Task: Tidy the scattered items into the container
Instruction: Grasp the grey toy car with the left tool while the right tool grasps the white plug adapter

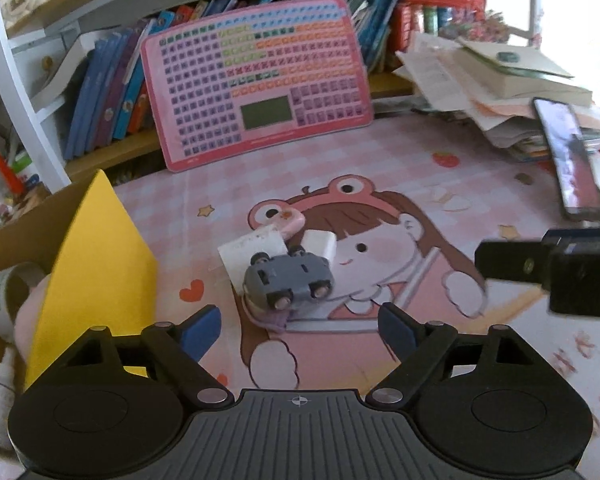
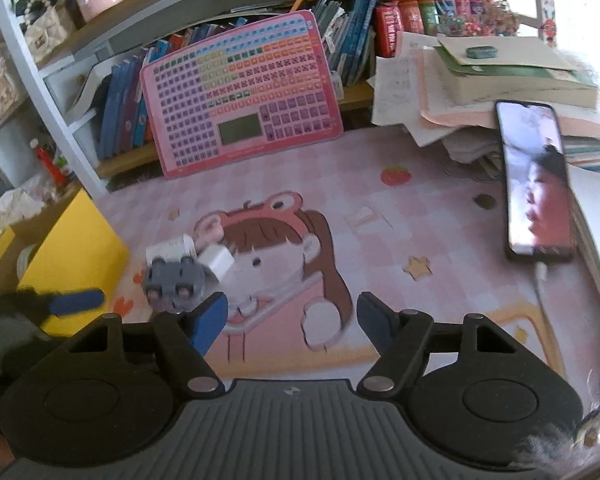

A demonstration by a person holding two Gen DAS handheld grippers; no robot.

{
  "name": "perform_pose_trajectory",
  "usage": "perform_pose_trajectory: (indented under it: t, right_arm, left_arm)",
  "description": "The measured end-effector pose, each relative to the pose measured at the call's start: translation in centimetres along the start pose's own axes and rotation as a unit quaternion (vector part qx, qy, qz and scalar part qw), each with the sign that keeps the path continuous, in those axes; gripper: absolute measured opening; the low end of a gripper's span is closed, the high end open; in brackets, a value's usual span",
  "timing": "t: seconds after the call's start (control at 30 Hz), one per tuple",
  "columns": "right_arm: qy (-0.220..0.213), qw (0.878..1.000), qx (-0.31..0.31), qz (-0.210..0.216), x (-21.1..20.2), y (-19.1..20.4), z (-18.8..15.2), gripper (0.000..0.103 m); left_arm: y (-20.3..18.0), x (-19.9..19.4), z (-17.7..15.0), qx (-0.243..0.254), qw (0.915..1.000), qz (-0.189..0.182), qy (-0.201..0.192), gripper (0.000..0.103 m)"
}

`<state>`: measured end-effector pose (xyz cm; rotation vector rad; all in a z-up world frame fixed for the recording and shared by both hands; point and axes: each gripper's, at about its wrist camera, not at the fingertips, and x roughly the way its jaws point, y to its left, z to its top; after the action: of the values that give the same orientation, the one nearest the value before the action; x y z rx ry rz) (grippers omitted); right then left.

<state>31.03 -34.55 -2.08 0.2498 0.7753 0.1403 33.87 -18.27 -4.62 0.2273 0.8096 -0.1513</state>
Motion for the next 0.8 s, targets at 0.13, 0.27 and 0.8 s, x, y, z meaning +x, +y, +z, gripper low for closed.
perform_pose_trajectory:
  t: [0.13,0.27,0.8]
  right_arm:
    - [0.003,1.0,-0.004,0.011,1.6,0.3,1.3,0.071]
    - [0.011,0.999,-0.011,0.027,3.1,0.8,2.0,0.071]
    - [0.071,0.993,-0.057,0.074,11.0,2.7,3.9,0.07]
  left_arm:
    - [0.3,2.0,0.7,-0.011,0.9999,0.013,0.003,0.086]
    - [0.7,3.4,1.4,-0.03,0.9994,0.016,0.008,0.086]
    - [1.8,-2.6,-1.7,-0.059,0.9965,-0.059,0.004,0.062]
